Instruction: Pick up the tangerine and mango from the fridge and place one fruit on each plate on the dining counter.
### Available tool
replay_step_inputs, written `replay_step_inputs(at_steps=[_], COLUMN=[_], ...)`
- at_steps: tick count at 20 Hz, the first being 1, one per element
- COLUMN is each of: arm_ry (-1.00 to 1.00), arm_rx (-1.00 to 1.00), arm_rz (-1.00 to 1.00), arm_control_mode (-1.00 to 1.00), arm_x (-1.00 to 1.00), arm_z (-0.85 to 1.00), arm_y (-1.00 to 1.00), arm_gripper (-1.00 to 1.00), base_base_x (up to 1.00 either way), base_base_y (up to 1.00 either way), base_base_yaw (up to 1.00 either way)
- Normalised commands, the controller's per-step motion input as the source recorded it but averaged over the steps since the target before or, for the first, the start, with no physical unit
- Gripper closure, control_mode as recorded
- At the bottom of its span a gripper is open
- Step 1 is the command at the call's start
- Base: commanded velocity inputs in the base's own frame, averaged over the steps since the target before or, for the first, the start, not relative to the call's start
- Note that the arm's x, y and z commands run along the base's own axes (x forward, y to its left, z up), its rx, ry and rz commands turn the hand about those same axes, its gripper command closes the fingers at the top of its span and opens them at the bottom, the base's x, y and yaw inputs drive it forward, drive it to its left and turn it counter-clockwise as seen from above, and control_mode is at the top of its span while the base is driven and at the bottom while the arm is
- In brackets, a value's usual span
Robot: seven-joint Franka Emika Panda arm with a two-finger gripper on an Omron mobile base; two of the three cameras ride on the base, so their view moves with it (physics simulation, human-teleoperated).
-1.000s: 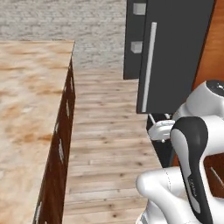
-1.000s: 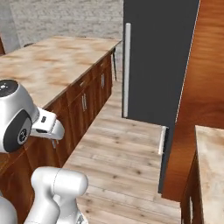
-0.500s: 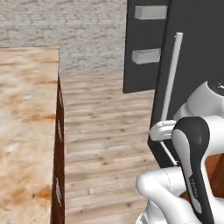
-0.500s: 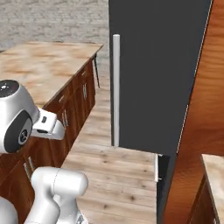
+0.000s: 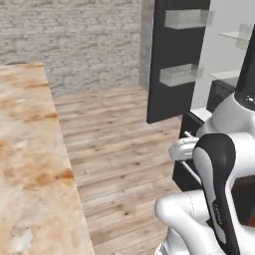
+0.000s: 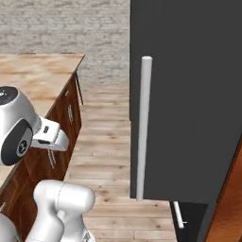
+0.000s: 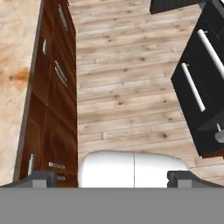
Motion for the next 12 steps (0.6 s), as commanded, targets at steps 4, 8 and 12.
replay_step_inputs(at_steps=[4, 8, 12], arm_ry=[0.0, 0.0, 0.0], arm_rx=[0.0, 0.0, 0.0], arm_rz=[0.0, 0.0, 0.0], arm_control_mode=[1.0, 1.0, 1.0], arm_x=[0.0, 0.0, 0.0], arm_z=[0.0, 0.0, 0.0], arm_y=[0.0, 0.0, 0.0], arm_gripper=[-1.0, -1.0, -1.0], base_base_x=[1.0, 1.0, 1.0], base_base_y=[0.2, 0.25, 0.27], base_base_yaw=[-0.19, -0.15, -0.14])
